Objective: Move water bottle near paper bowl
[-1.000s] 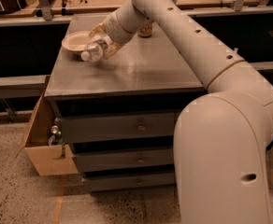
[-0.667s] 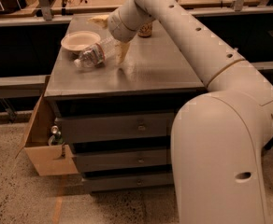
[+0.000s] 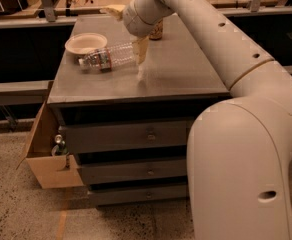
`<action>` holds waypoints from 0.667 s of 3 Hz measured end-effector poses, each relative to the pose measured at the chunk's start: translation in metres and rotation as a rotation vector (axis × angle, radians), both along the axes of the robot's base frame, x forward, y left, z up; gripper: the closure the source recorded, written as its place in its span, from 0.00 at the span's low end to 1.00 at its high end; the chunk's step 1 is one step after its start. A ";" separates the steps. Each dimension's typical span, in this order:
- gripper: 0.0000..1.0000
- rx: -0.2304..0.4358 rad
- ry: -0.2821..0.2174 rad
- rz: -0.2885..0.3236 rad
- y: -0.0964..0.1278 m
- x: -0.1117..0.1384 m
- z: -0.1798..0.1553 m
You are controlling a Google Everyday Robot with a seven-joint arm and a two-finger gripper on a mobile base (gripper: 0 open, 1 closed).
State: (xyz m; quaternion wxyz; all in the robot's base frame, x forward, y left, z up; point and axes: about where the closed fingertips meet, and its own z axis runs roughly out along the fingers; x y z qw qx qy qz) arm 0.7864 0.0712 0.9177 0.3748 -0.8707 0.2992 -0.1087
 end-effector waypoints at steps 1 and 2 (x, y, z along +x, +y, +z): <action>0.00 0.005 -0.023 -0.075 -0.021 0.004 0.014; 0.00 0.037 -0.012 -0.172 -0.038 0.010 0.021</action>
Offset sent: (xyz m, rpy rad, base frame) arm 0.0142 -0.0648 0.0360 0.0857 -0.0010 -0.3090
